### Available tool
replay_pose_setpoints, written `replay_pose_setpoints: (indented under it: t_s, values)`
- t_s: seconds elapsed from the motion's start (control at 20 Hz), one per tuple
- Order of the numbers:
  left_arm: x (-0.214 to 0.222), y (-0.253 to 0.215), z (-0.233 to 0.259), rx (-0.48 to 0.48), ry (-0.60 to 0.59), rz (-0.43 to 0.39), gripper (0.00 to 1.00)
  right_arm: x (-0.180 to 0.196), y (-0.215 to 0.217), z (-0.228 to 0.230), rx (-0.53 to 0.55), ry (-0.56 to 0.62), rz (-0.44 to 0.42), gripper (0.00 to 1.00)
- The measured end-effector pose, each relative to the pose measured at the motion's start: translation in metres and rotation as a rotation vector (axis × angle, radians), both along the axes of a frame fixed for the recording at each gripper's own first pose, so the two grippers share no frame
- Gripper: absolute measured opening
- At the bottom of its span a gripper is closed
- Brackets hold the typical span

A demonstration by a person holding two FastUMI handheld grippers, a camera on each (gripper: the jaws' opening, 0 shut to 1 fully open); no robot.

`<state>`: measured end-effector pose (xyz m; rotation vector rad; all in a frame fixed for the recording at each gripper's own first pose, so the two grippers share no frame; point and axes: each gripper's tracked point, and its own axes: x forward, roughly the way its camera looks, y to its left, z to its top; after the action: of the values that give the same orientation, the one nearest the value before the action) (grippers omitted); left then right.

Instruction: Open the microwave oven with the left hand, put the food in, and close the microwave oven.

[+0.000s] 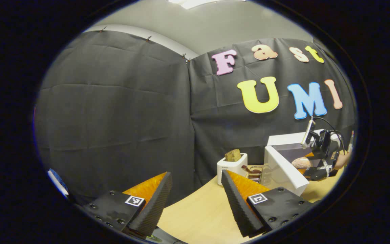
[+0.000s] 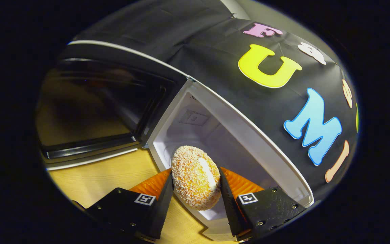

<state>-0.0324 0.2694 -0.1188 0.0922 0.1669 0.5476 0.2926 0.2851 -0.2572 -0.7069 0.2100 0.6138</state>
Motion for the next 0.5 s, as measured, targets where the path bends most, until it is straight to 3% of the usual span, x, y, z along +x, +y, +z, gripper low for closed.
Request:
replay_pose_setpoints:
  t_s: [0.3, 0.5]
  values:
    - [-0.004, 0.005, -0.015, -0.012, 0.045, -0.004, 0.95, 0.043, 0.013, -0.026, -0.03, -0.037, -0.064, 0.76]
    - [0.001, 0.009, -0.02, -0.01, 0.051, -0.012, 0.95, 0.051, 0.009, -0.041, -0.054, -0.013, -0.088, 0.78]
